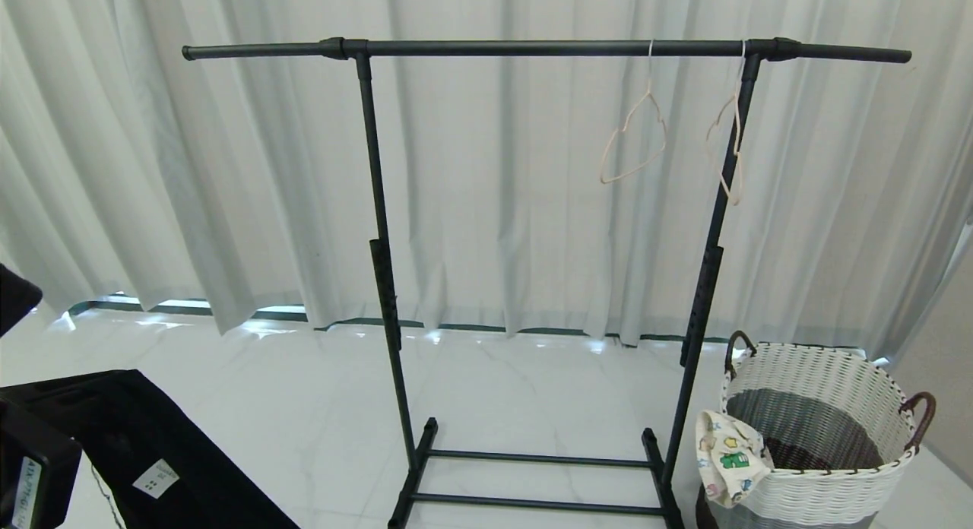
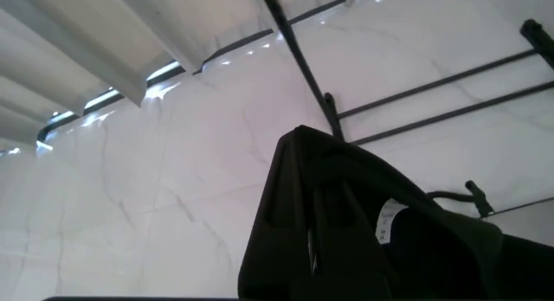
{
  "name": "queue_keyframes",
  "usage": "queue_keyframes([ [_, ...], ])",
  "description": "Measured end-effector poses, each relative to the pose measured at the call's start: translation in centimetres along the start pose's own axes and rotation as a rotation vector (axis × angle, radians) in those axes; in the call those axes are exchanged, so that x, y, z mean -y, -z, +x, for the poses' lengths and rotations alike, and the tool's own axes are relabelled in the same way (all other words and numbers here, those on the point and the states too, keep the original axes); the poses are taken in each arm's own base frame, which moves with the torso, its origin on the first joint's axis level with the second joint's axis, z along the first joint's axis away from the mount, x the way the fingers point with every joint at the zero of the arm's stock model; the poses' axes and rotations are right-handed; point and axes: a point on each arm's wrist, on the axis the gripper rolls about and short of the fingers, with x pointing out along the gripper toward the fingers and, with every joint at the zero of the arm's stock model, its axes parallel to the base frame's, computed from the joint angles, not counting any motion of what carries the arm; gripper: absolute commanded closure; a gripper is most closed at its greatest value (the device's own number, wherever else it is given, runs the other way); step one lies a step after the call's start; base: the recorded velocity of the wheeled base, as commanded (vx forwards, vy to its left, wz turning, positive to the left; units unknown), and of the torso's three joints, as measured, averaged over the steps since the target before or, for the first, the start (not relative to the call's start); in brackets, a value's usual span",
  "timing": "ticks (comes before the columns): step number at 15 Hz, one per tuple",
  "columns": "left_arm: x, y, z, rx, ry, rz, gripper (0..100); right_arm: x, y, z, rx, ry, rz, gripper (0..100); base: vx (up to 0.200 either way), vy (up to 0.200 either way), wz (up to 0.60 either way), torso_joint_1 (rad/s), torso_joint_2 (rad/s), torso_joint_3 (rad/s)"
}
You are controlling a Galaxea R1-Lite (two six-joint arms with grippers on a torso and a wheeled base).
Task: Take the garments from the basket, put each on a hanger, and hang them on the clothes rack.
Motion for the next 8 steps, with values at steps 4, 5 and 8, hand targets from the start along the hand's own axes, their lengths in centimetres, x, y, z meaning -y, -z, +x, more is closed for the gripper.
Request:
queue_keyframes([
  [4, 0.0, -0.1, 0.1, 0.016, 0.001, -0.001, 100, -0.3, -0.5, 0.8, 0.092, -0.001, 0.084, 0, 0.000, 0.000, 0.00, 0.007, -0.03, -0.023],
  [5, 0.0, -0.2, 0.1, 0.022, 0.000, -0.003, 100, -0.4, -0.9, 1.0, 0.129, 0.001, 0.107, 0, 0.000, 0.000, 0.00, 0.085, -0.18, -0.188],
  [8, 0.1, -0.2, 0.3, 0.017, 0.002, -0.001, 100, -0.5, -1.2, 1.4, 0.147, 0.006, 0.124, 0, 0.000, 0.000, 0.00, 0.110, -0.39, -0.263],
])
